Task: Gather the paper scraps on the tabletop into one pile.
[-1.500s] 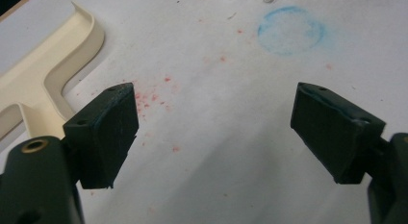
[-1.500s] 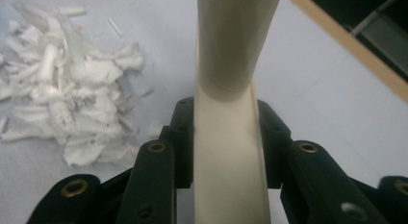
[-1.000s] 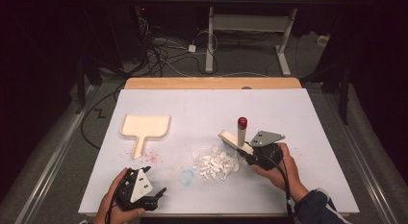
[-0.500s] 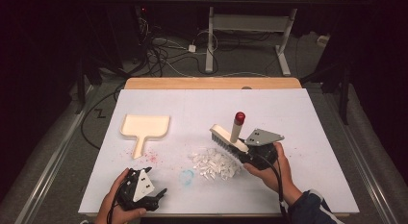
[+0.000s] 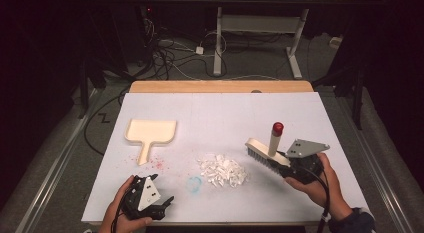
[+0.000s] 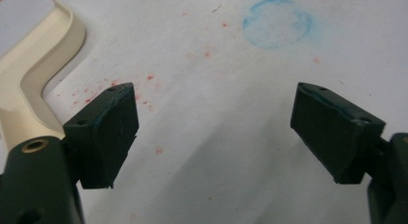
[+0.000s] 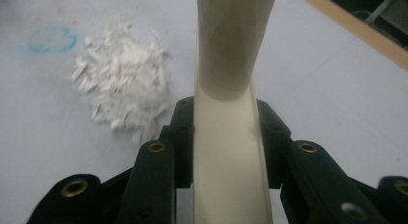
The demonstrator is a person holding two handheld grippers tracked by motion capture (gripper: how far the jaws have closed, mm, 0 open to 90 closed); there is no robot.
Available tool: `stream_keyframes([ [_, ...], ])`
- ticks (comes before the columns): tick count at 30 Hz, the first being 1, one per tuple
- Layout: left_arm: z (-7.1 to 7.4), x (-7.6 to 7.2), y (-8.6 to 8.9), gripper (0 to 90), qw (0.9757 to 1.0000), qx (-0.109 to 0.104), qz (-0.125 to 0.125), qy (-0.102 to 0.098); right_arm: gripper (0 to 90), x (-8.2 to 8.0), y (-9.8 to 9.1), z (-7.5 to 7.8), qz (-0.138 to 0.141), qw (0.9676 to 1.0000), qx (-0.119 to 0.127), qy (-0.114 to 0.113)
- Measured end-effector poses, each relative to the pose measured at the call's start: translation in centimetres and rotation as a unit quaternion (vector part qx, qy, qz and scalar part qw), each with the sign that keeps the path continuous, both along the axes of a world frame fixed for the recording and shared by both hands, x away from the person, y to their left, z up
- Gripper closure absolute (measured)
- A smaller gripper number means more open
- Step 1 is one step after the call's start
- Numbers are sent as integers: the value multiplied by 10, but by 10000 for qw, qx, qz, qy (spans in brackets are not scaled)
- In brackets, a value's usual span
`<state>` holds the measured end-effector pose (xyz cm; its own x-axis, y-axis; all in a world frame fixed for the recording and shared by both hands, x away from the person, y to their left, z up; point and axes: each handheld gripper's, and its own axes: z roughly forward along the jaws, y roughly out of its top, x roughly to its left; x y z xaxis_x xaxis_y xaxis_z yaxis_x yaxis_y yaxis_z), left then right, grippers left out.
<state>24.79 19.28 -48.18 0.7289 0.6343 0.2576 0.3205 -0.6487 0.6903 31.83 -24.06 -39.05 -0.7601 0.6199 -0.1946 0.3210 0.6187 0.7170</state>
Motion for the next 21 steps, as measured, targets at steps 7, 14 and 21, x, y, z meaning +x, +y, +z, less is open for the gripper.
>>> stream_keyframes([
  [7,-1,0,-2,162,10000,70,-59,14,680,-15,-1,-13,350,9972,70,652],
  [14,-2,2,-2,162,9999,82,-75,46,680,-16,40,-23,641,9957,37,661],
  [21,-3,2,-2,162,9999,107,-87,51,680,-8,44,-12,559,9970,375,372],
])
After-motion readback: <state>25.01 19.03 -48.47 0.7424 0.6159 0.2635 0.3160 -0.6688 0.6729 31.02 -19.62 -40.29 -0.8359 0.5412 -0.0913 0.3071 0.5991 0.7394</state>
